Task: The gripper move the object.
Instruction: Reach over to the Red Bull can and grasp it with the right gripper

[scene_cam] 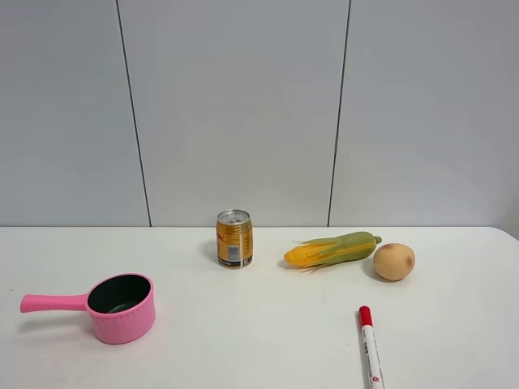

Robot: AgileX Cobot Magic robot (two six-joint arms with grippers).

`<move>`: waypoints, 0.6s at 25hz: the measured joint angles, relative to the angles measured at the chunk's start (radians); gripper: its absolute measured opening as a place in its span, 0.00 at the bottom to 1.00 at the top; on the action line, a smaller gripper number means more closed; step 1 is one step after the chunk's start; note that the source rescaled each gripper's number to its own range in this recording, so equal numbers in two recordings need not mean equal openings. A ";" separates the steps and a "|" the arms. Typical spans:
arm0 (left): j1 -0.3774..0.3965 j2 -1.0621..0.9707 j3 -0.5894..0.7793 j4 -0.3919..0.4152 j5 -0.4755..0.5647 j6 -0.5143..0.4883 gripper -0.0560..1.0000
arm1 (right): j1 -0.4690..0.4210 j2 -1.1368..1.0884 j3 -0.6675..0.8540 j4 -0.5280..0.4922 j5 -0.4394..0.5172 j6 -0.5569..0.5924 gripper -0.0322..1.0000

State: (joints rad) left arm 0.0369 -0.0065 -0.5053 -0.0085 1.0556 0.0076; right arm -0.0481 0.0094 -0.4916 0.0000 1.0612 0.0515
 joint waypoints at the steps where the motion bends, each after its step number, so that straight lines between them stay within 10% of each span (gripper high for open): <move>1: 0.000 0.000 0.000 0.000 0.000 0.001 1.00 | 0.000 0.000 0.000 0.000 0.000 0.000 1.00; 15: 0.000 0.000 0.000 0.000 0.000 0.000 1.00 | 0.000 0.000 0.000 0.000 0.000 0.000 1.00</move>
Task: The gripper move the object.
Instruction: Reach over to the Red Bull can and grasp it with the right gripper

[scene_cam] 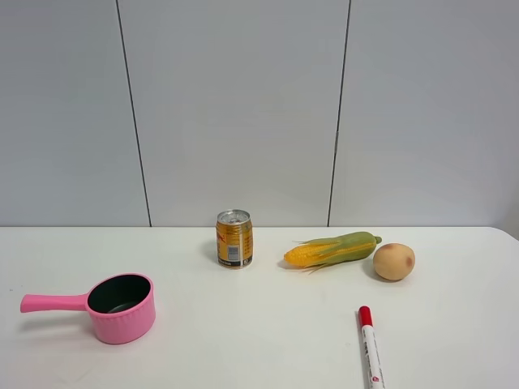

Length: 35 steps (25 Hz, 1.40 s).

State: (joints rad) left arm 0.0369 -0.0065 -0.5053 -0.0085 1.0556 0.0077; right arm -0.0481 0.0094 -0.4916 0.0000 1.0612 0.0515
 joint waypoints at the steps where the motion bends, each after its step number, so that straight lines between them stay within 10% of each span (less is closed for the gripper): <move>1: 0.000 0.000 0.000 0.000 0.000 0.000 1.00 | 0.000 0.000 0.000 0.000 0.000 0.000 1.00; 35: 0.000 0.000 0.000 0.000 0.000 0.000 1.00 | 0.000 0.000 -0.001 0.130 0.000 -0.155 1.00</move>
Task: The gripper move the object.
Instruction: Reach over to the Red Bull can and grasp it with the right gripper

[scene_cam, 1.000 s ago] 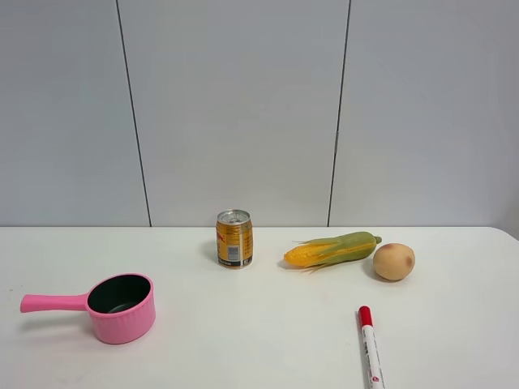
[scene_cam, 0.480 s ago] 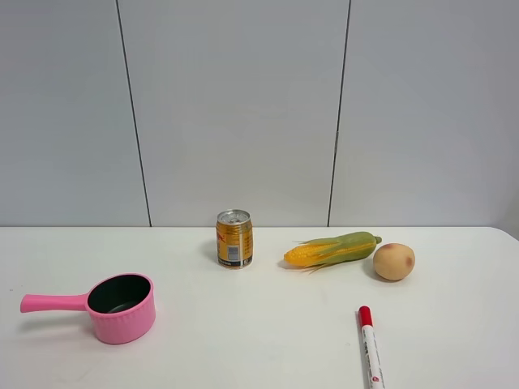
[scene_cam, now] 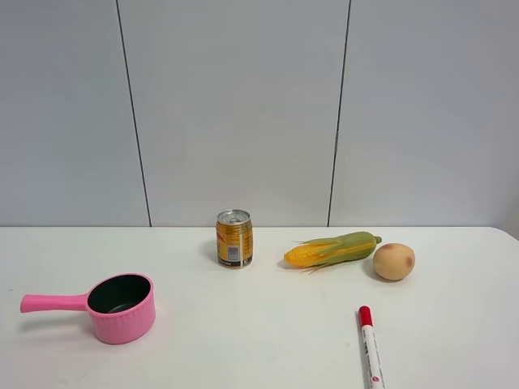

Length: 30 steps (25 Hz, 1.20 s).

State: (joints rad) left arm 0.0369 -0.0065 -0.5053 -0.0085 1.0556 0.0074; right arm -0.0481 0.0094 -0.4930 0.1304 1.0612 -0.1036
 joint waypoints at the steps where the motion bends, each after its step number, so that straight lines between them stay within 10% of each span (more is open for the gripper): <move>1: 0.000 0.000 0.000 0.000 0.000 0.000 1.00 | 0.000 0.000 -0.006 0.029 -0.003 -0.036 1.00; 9: 0.000 0.000 0.000 0.000 0.000 0.001 1.00 | 0.000 0.112 -0.183 0.285 -0.205 -0.283 1.00; 22: 0.000 0.000 0.000 0.000 0.000 0.000 1.00 | 0.002 0.914 -0.790 0.681 -0.218 -0.587 1.00; 30: 0.000 0.000 0.000 0.000 0.000 0.000 1.00 | 0.268 1.294 -1.081 0.451 -0.225 -0.523 1.00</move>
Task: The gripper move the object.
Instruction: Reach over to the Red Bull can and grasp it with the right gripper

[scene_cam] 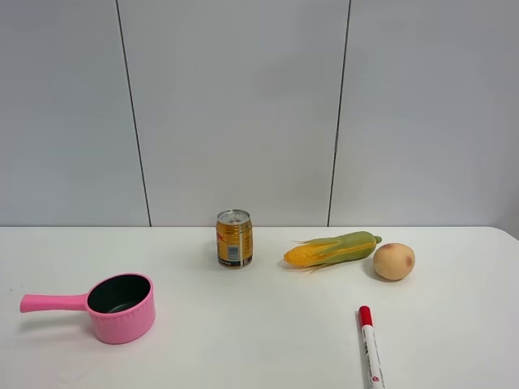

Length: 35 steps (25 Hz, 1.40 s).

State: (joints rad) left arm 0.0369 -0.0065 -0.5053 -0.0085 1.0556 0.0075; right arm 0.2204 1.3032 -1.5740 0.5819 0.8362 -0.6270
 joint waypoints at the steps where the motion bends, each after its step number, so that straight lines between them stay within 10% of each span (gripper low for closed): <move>1: 0.000 0.000 0.000 0.000 0.000 0.001 1.00 | 0.058 0.051 -0.036 -0.063 0.000 0.049 1.00; 6: 0.000 0.000 0.000 0.000 0.000 0.001 1.00 | 0.231 0.324 -0.224 -0.370 0.011 0.377 1.00; 12: 0.000 0.000 0.000 0.000 0.000 0.001 1.00 | 0.381 0.639 -0.421 -0.567 0.106 0.501 1.00; 35: 0.000 0.000 0.000 0.000 0.000 0.001 1.00 | 0.421 1.070 -0.494 -0.772 -0.144 0.768 1.00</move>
State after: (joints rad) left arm 0.0369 -0.0065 -0.5053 -0.0085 1.0556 0.0081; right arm 0.6417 2.3732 -2.0676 -0.1906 0.6923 0.1412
